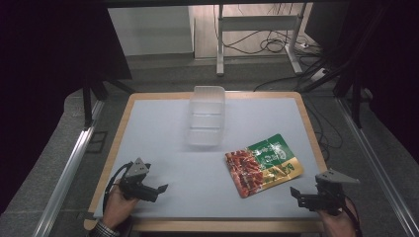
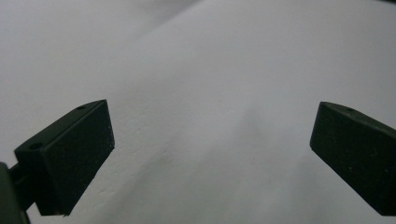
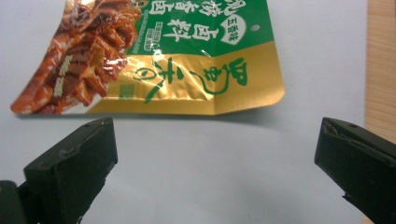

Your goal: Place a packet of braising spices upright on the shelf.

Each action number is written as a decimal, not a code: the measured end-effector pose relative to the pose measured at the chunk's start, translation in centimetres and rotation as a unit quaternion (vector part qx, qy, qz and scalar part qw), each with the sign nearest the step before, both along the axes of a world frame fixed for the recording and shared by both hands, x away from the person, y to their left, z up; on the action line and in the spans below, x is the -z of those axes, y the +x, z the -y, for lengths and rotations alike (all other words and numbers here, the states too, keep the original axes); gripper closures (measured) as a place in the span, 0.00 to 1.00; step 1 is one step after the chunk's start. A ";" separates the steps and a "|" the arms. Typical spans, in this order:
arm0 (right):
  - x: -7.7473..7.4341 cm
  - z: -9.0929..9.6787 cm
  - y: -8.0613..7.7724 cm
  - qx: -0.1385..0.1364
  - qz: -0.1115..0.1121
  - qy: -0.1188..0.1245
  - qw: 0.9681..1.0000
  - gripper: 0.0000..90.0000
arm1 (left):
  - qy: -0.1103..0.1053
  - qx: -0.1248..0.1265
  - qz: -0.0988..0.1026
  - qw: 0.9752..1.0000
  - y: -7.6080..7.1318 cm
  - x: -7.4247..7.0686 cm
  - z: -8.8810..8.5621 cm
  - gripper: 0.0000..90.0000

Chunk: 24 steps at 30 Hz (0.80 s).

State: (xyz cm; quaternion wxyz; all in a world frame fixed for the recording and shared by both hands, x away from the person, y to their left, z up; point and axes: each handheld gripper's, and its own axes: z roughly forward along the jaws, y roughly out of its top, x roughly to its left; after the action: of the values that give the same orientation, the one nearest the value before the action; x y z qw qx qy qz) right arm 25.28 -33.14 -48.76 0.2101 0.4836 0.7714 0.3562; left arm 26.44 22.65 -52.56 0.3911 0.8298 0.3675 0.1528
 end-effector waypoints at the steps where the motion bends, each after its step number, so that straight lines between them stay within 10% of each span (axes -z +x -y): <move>1: 0.0 0.1 -0.1 -0.001 0.005 -0.002 1.000 0.00 | -0.002 0.000 0.000 1.000 0.0 0.0 0.0 0.00; 24: 0.6 0.6 0.5 -0.010 0.017 0.010 1.000 0.00 | 0.010 -0.002 0.003 1.000 0.1 0.1 0.1 0.00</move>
State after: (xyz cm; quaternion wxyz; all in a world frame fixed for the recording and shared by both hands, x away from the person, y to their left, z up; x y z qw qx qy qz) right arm 25.77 -33.73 -49.31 0.2150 0.4717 0.7691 0.3738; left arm 26.49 22.59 -52.66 0.3833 0.8326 0.3665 0.1594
